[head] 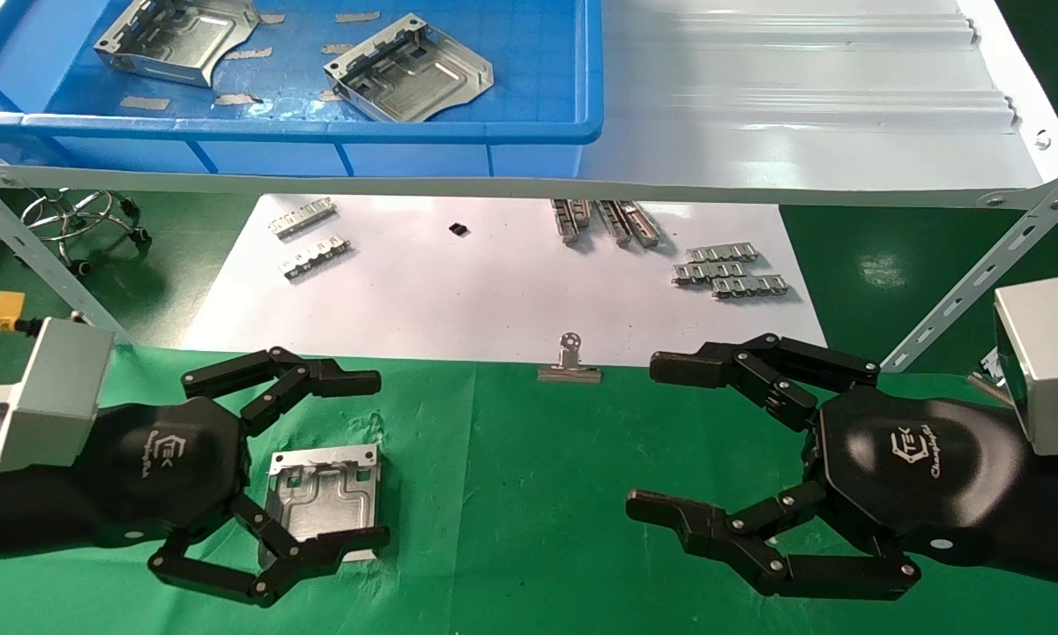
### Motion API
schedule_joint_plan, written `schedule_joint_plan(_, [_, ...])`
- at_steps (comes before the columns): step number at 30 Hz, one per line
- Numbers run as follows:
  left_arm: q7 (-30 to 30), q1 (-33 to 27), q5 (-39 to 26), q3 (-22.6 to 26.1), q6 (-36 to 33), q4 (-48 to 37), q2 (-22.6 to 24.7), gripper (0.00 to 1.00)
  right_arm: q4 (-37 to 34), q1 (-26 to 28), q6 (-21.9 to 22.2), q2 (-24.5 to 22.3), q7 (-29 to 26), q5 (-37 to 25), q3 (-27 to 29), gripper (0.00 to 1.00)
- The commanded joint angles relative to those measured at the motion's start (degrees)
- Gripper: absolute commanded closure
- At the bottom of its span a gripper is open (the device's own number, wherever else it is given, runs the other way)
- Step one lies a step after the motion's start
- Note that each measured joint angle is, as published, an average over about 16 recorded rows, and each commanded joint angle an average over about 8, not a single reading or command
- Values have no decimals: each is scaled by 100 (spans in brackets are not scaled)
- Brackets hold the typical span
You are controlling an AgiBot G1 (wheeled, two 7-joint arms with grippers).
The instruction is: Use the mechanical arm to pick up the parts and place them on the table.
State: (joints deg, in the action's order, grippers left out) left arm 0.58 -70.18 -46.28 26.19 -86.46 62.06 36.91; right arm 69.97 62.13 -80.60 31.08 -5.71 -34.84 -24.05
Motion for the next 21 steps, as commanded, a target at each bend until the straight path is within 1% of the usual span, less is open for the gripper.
schedule_joint_plan(1, [118, 100, 51, -118, 9, 134, -22, 0, 0, 0, 0, 0, 0, 0, 0, 0])
schedule_joint_plan(13, [829, 702, 360, -829, 63, 939, -154, 0, 0, 0, 0, 0, 0, 0, 0, 0])
schedule_joint_plan(21, [1078, 944, 488, -1116, 78, 1262, -206, 0, -1, -1, 1, -1, 0, 1, 1, 0])
